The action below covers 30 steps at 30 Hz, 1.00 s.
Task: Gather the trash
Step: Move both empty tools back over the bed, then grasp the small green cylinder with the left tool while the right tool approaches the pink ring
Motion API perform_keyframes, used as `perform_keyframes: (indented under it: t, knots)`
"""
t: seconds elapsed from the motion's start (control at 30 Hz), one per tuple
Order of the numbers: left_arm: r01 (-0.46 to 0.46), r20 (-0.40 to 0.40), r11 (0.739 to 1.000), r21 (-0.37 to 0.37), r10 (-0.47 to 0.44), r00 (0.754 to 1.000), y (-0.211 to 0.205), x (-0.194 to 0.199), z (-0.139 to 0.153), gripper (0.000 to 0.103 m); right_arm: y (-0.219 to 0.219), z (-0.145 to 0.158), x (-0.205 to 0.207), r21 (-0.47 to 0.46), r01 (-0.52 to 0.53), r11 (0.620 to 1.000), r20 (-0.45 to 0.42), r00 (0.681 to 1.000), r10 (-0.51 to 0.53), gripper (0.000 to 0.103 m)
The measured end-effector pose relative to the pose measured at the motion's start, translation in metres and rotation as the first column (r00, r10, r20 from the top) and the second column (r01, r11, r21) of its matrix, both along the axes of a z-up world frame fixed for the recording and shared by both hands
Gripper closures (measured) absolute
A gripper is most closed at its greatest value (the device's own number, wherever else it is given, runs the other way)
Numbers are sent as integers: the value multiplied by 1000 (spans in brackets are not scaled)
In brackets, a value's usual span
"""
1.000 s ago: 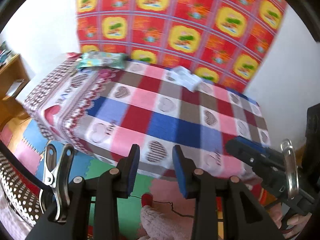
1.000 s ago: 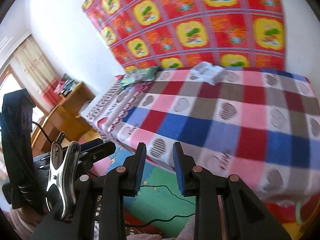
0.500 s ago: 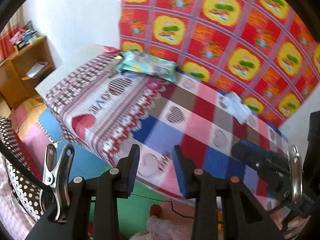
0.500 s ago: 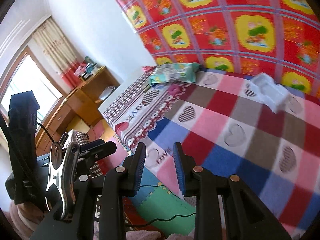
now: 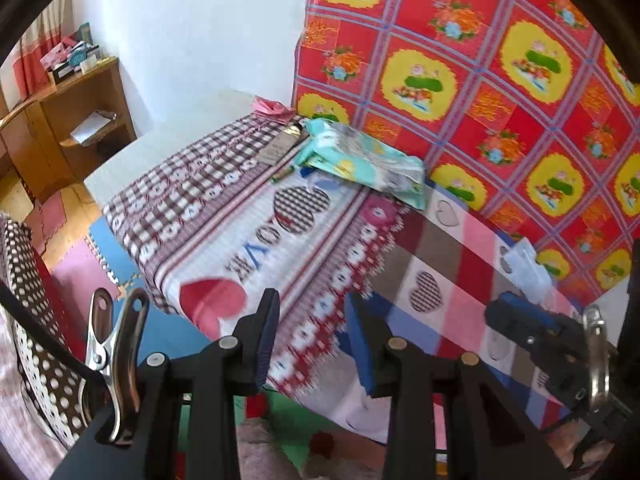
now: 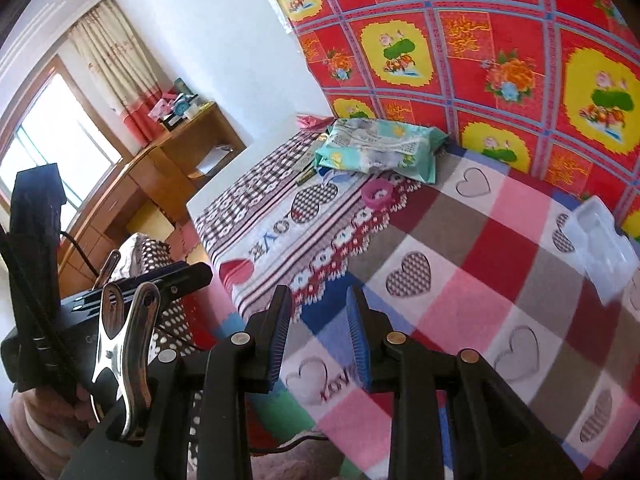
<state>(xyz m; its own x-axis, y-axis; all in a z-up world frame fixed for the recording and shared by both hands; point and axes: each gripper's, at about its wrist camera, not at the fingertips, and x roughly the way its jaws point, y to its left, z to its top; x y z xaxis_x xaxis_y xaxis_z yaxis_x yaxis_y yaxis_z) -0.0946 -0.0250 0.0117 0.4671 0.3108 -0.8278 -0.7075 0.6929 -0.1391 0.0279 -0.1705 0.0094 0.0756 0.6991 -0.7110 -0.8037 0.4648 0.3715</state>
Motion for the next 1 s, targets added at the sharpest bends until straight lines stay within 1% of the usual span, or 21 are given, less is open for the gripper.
perform_keyframes:
  t: [0.1,0.23,0.4,0.5,0.6,0.67,0.73,0.87,0.93,1.0]
  knots:
    - [51,-10,999,-19,-52,999,25,8,-9,68,17,-3,3,-4,34,999,3,999,-34,73]
    - [115,-27,993,-26,-115,993,55,19,-21,68,39,-11,7,-24,95,995,-11,995,-95,70]
    - [188,-46,981,-46,-190,981,95,40,-37,68,63,-22,16,-48,192,980,-29,981,-193,70]
    - [239,-35,970,-38,-241,970,119,55,-45,68,75,-30,23,-60,249,967,-40,967,-252,69]
    - [263,-4,964,-43,-263,965,138,69,-52,68,84,-37,27,-71,296,952,-57,952,-300,69]
    - [283,-2,958,-39,-283,959,146,78,-57,69,91,-43,28,-78,318,945,-62,944,-323,69]
    - [305,-17,952,-31,-305,952,151,90,-63,71,97,-49,29,-89,334,938,-61,938,-340,68]
    - [358,-27,933,-42,-359,933,154,110,-77,75,105,-62,30,-115,361,925,-66,927,-370,68]
    - [365,-54,930,-46,-367,929,156,119,-86,79,107,-66,31,-117,373,921,-75,921,-383,68]
    - [372,-63,927,-58,-375,925,158,128,-94,79,108,-68,32,-114,383,917,-78,916,-393,68]
